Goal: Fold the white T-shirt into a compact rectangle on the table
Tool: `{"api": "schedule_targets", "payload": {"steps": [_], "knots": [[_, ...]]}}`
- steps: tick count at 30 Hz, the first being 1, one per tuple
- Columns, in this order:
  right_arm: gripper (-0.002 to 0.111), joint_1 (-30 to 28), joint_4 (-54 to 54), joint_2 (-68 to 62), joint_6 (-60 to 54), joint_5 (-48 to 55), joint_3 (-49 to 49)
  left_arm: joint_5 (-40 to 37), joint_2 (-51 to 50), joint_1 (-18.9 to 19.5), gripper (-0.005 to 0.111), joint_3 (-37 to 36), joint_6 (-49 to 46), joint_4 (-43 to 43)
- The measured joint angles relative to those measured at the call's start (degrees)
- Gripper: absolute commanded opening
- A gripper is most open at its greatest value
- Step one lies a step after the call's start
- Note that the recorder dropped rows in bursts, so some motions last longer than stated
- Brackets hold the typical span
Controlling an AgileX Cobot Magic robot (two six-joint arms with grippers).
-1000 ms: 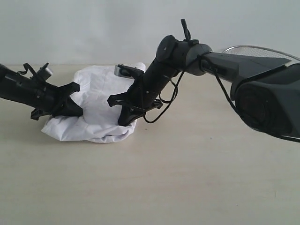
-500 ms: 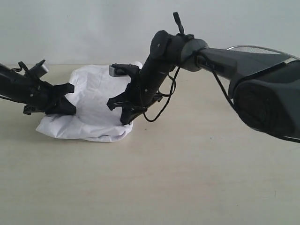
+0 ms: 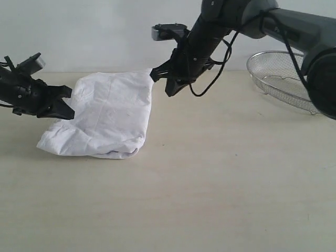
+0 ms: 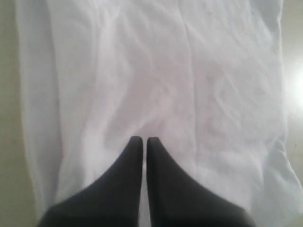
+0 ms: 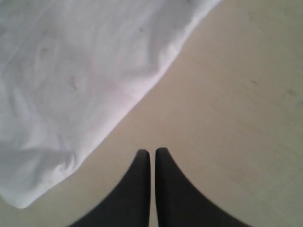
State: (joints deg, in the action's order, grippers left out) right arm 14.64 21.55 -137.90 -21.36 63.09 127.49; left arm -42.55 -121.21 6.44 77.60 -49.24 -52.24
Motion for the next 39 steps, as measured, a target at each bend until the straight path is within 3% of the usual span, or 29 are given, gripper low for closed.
{"api": "schedule_targets", "payload": {"steps": [2, 6, 10, 16, 29, 39], "knots": [[0.0, -1.3, 0.8, 0.0, -0.2, 1.1, 0.0, -0.6, 0.0, -1.5, 0.005, -0.1, -0.1, 0.0], [0.0, -2.0, 2.3, 0.0, -1.6, 4.2, -0.1, 1.4, 0.0, -9.4, 0.005, -0.1, -0.1, 0.2], [0.0, -2.0, 2.7, 0.0, -2.1, 5.8, -0.1, 11.9, -1.1, -15.6, 0.005, -0.1, 1.8, 0.7], [0.0, -2.0, 2.6, 0.0, -2.2, 6.5, -0.1, 20.1, -6.1, -15.8, 0.005, 7.1, 2.4, 0.5], [0.0, -2.0, 2.8, 0.0, -3.3, 6.6, -0.1, 22.0, -16.7, -15.8, 0.005, 20.1, 2.8, 0.5], [0.0, -2.0, 2.8, 0.0, -3.6, 6.6, -0.1, 22.0, -19.6, -14.9, 0.005, 23.7, 5.7, -0.6]]}}
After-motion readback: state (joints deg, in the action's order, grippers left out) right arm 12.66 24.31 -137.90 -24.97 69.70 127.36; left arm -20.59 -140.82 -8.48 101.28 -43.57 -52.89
